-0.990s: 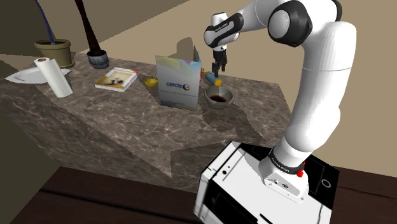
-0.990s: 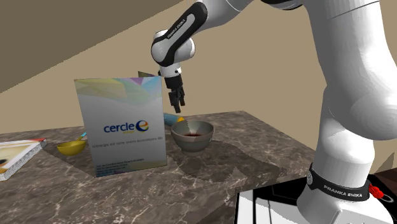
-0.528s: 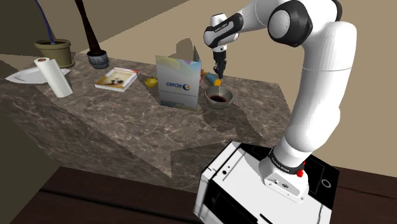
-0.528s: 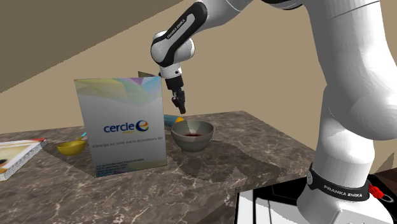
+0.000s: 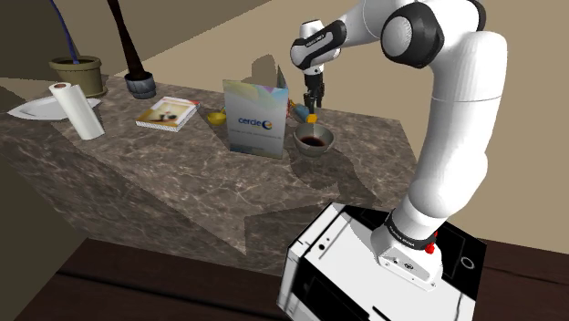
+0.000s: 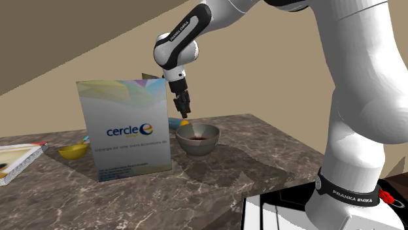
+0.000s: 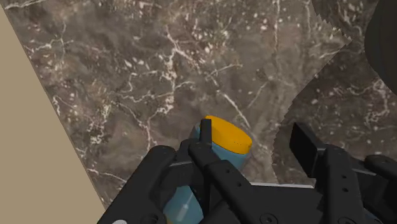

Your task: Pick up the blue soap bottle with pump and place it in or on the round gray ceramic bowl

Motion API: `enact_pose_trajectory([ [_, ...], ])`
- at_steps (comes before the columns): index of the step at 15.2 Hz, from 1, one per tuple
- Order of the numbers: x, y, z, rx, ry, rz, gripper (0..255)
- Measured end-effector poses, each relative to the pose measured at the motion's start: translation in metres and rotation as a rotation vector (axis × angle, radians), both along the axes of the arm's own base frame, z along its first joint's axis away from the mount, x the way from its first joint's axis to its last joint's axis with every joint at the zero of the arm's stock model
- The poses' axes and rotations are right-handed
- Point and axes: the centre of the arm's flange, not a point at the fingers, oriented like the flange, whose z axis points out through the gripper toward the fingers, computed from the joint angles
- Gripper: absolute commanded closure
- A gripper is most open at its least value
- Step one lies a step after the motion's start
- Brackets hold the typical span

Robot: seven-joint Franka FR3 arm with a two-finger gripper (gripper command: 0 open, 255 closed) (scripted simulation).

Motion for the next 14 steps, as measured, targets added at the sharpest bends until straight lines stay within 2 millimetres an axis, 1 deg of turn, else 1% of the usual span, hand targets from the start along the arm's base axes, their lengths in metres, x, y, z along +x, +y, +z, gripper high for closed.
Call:
enact_pose_trajectory([
  [1,0.008,0.001,-0.003,-0.017,-0.003,-0.020,0],
  [4,0.039,0.001,-0.013,-0.081,-0.016,-0.099,0],
  [5,0.053,0.000,-0.018,-0.104,-0.022,-0.127,0],
  [8,0.090,-0.009,-0.019,-0.175,-0.059,-0.220,0],
  [9,0.096,-0.012,-0.023,-0.190,-0.061,-0.239,0],
  [10,0.098,-0.014,-0.029,-0.198,-0.061,-0.249,0],
  [14,0.099,-0.011,-0.059,-0.204,-0.045,-0.250,0],
])
